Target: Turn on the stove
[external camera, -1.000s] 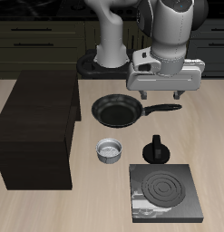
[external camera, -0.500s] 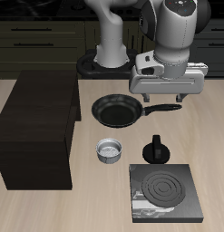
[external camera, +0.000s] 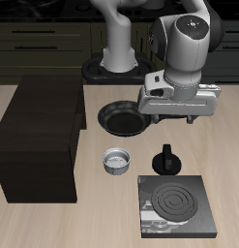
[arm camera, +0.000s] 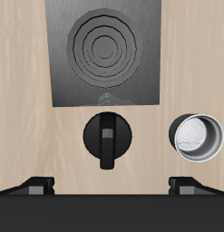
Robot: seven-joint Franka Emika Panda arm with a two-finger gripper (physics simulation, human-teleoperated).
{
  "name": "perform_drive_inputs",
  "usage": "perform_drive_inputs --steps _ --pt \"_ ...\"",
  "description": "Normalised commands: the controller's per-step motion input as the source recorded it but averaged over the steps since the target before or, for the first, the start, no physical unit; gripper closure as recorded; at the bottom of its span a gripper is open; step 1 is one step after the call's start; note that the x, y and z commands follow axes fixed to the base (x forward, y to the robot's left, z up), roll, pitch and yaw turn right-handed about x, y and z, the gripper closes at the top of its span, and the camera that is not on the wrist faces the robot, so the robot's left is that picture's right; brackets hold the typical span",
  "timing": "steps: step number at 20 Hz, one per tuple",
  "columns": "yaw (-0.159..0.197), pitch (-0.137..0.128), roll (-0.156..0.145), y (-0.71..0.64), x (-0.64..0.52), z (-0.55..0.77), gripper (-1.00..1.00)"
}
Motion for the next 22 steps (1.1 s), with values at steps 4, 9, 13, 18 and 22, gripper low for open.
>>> perform_drive_inputs --steps 4,9,13,18,22 --pt "-0.009 0.016 0.048 0.15 -0.07 -0.43 -1.00" --pt "-0.019 0.016 0.015 0.06 0.02 -0.26 -1.00" --pt "-0.006 -0.019 -0.020 -0.05 0.00 -0.21 -1.00" --pt "-0.015 -0.034 -0.002 -0.08 -0.10 -0.16 -1.00" --pt "0.009 -0.011 0.017 0.05 -0.16 -0.22 -1.00"
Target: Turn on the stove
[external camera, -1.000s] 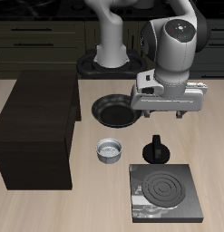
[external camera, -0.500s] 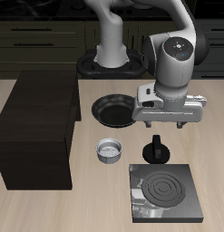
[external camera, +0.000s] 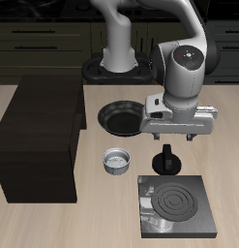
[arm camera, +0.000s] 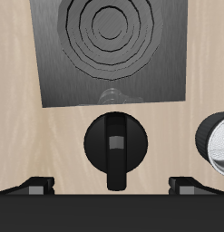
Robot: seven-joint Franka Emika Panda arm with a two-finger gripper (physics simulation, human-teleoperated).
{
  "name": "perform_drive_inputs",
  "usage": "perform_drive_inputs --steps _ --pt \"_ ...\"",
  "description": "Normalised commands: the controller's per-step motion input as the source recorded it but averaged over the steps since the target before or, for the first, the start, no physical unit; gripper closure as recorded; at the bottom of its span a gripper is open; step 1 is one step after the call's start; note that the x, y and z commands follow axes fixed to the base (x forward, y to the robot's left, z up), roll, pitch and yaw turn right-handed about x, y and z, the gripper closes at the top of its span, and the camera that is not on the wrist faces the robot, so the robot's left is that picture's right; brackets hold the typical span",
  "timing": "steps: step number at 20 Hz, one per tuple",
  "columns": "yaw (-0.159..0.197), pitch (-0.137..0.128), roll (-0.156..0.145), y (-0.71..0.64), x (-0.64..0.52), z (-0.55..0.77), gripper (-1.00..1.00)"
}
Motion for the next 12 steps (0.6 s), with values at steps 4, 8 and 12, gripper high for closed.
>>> perform_drive_inputs --steps 4,8,12 --pt "-0.014 -0.024 0.004 0.02 -0.09 -0.15 -1.00" --pt "0.010 -0.068 0.012 0.05 -0.15 -0.23 -1.00" --pt "-0.011 0.015 0.018 0.03 -0.02 -0.19 -1.00"
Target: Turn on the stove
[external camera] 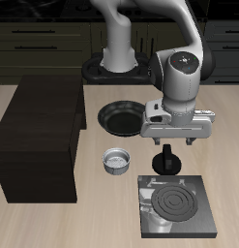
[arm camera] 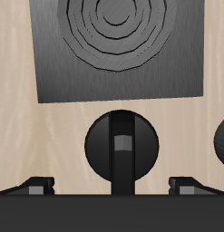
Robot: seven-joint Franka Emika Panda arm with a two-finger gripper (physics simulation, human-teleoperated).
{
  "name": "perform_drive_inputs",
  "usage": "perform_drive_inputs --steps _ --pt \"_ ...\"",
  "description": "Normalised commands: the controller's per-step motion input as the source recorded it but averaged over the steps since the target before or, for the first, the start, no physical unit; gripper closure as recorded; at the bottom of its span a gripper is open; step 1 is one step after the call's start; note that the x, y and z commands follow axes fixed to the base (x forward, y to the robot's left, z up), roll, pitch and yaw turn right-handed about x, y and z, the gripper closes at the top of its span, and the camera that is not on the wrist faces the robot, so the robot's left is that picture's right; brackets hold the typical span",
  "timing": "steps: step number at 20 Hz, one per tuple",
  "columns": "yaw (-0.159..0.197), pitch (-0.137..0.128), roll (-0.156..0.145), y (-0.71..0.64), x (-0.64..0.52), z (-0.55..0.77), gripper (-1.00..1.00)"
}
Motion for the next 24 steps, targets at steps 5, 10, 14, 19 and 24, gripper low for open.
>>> perform_drive_inputs --steps 5,10,14,19,24 --pt "-0.027 0.005 0.008 0.03 -0.05 -0.23 -1.00" --pt "0.013 -0.042 0.012 0.01 -0.18 -0.18 -1.00" --pt "0.035 -0.023 -0.005 -0.01 -0.03 -0.09 -1.00" --pt "0.002 0.008 0.001 -0.07 -0.06 -0.16 -1.00" --pt "-0.012 0.017 -0.007 -0.07 0.01 -0.14 -1.00"
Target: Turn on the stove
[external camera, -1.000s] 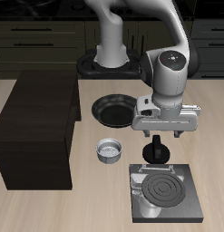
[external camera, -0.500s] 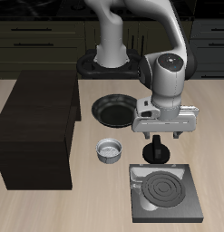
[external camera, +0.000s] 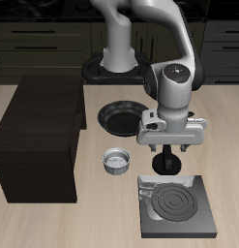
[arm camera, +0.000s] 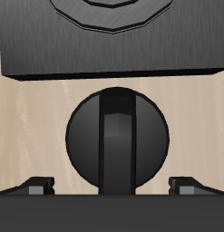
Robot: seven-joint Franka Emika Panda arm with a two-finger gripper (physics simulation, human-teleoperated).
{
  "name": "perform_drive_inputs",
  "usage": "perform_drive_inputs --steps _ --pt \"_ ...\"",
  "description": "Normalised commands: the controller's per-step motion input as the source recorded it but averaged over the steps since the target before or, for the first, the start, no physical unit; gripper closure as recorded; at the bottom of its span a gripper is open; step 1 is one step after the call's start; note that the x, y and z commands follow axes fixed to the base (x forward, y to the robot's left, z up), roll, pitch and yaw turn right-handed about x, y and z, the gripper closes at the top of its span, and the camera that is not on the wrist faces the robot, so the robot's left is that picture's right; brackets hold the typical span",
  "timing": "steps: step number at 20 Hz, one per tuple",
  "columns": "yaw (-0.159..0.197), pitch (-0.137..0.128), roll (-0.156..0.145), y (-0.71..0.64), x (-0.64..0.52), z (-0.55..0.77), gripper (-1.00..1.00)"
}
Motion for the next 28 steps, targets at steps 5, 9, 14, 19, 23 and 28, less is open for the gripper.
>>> perform_drive_inputs --steps 5,9,14,19,23,28 --pt "0.011 0.015 -0.004 -0.01 -0.01 -0.20 -1.00" --pt "0.003 0.009 0.014 0.03 -0.04 -0.12 -1.00" --pt "-0.020 0.074 0.045 0.03 -0.06 -0.26 -1.00" --pt "-0.033 0.017 0.010 -0.09 0.05 -0.04 1.00" --pt "-0.023 -0.014 0.023 -0.10 -0.11 0.13 1.00" --pt "-0.005 -0.019 0.004 -0.09 -0.04 0.11 1.00"
